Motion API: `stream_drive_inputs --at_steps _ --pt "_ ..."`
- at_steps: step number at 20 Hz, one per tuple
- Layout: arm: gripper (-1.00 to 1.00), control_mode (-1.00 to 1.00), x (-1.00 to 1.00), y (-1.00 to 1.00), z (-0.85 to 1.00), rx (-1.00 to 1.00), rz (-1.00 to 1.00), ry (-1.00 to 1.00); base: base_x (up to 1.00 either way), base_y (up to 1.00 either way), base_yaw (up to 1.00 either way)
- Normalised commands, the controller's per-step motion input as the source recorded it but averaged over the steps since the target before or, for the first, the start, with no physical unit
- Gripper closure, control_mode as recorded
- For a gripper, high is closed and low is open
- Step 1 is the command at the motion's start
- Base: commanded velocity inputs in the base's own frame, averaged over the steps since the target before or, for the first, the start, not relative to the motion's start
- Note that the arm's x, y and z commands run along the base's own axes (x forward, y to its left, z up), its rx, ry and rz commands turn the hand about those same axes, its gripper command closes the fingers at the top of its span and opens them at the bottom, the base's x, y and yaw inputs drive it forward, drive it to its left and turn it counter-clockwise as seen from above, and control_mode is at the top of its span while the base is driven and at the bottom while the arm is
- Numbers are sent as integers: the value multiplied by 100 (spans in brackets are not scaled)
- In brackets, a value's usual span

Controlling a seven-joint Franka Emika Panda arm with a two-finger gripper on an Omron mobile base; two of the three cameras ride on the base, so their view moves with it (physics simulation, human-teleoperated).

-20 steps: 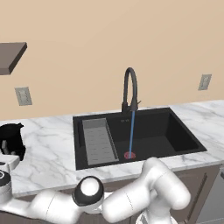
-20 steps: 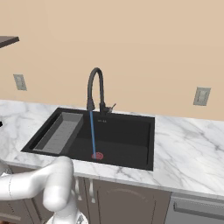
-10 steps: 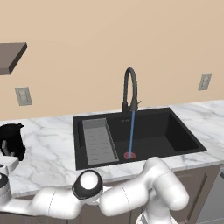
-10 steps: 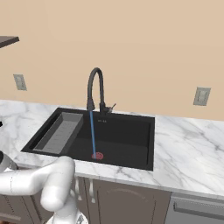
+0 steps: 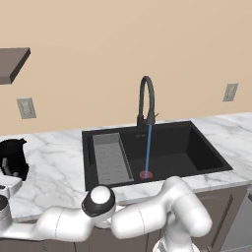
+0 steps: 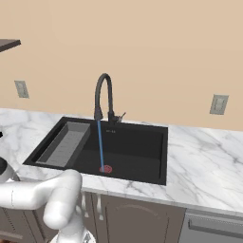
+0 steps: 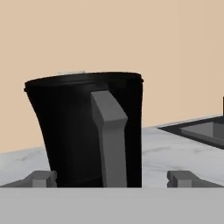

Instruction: Turn on the sink faucet and place the jug under the water for a few seconds to fill it up.

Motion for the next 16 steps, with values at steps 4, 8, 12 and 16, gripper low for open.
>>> stream_drive_inputs --at_steps 4,8,12,16 --pt "-100 -100 8 -24 0 4 0 0 0 0 0" --pt "-100 -100 8 -24 0 5 0 0 0 0 0" --pt "100 -100 8 -17 0 3 0 0 0 0 0" --pt "100 -100 13 -6 0 1 0 0 0 0 0"
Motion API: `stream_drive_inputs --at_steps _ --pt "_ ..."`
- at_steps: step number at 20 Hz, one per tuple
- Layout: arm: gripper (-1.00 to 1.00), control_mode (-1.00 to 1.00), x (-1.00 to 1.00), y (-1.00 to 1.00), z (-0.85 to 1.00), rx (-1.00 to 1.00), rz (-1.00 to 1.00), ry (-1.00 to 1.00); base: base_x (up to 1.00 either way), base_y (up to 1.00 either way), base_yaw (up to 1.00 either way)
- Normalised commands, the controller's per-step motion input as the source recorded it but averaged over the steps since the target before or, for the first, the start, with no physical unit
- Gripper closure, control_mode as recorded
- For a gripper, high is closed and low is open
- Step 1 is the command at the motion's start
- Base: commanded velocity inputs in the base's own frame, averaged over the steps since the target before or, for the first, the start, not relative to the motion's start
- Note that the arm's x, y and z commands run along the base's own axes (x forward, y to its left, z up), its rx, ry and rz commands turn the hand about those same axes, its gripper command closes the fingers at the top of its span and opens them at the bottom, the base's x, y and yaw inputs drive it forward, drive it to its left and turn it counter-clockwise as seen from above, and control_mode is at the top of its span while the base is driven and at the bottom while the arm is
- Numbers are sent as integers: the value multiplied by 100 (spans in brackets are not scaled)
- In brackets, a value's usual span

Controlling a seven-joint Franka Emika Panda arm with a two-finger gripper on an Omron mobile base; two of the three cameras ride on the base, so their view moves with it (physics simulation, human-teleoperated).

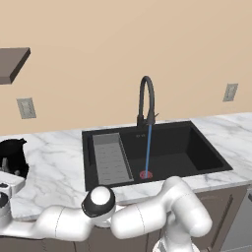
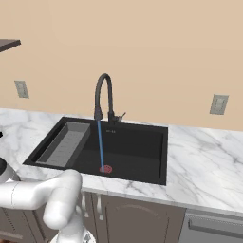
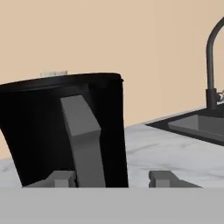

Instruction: Turn on the sink faucet and place the jug under the water for a few seconds to fill it up.

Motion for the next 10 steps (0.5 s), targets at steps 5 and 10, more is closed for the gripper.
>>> stream_drive_inputs --at_steps 5,10 --pt "100 -100 25 -3 0 3 0 0 0 0 0" --pt "100 -100 12 -12 0 5 0 -3 0 0 0"
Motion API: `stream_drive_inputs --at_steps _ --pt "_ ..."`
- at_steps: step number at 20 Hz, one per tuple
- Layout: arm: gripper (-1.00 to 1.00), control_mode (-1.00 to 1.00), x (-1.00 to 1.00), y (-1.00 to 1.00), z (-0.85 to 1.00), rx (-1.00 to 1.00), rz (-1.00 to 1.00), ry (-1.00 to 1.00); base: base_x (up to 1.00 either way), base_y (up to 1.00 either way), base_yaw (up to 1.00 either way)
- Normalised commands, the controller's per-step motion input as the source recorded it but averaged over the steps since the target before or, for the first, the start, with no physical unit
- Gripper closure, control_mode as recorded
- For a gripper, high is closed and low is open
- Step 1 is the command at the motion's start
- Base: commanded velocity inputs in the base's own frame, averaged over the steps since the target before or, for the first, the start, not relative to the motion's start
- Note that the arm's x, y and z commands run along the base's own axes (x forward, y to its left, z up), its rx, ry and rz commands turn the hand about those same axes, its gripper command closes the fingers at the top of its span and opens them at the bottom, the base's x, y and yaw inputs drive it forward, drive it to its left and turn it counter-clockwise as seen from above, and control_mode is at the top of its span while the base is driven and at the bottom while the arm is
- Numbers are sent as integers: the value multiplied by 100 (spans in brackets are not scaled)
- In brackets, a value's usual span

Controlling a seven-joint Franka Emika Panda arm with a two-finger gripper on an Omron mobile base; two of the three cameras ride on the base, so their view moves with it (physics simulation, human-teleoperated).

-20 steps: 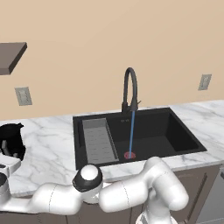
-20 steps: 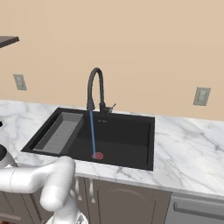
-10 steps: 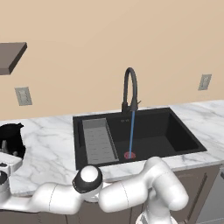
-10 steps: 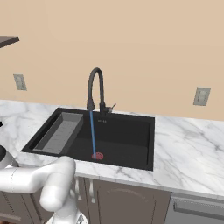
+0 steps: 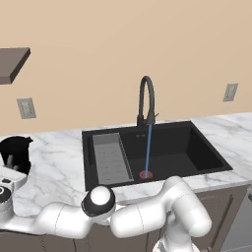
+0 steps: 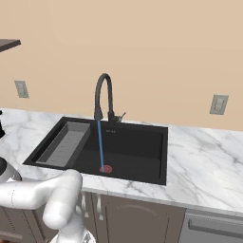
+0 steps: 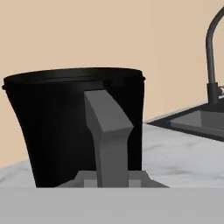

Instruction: Turn on the sink faucet and place the jug under the water for a few seconds to fill it up.

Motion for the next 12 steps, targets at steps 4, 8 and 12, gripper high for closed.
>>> stream_drive_inputs --at_steps 4,8,12 --pt "100 -100 0 -30 16 4 0 -12 0 0 0" --pt "100 -100 -6 -31 47 0 -1 -18 0 0 0" --pt "100 -100 -2 -40 53 5 -9 -13 0 0 0"
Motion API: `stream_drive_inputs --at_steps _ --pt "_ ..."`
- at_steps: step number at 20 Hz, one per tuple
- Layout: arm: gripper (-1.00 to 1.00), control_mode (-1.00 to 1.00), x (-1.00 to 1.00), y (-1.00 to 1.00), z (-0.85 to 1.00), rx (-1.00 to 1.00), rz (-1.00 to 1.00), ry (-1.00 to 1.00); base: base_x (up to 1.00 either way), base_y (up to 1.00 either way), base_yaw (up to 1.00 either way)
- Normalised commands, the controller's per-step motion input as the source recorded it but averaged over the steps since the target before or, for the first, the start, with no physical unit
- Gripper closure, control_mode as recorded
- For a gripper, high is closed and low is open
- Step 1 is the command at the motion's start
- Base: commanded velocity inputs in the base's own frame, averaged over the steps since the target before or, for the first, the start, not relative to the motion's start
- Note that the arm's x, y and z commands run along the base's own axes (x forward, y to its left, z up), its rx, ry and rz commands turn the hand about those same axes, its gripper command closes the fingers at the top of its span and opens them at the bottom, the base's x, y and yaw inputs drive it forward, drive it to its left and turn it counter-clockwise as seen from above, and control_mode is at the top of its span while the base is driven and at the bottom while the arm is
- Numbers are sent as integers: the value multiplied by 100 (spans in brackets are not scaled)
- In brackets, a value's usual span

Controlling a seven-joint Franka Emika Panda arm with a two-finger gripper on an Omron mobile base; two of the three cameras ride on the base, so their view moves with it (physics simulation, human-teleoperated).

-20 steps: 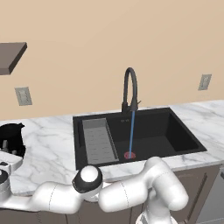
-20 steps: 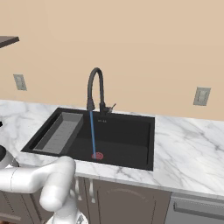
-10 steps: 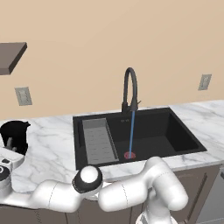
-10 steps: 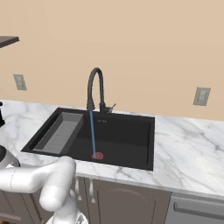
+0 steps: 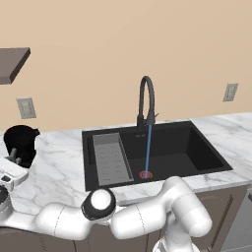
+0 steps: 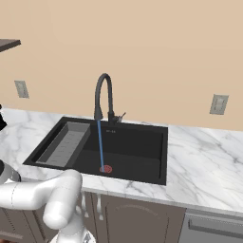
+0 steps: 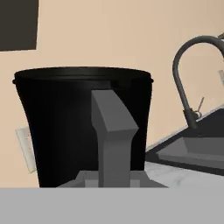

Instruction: Turn on the sink faucet and place the jug under the water for a few seconds to fill it up.

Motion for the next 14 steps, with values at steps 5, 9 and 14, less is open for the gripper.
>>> stream_drive_inputs --at_steps 5,9,14 --pt "100 -100 0 -63 47 17 -15 0 0 0 0" --pt "100 -100 0 -92 36 28 -15 1 0 0 0" --pt "100 -100 -1 -99 36 27 -11 0 0 0 0"
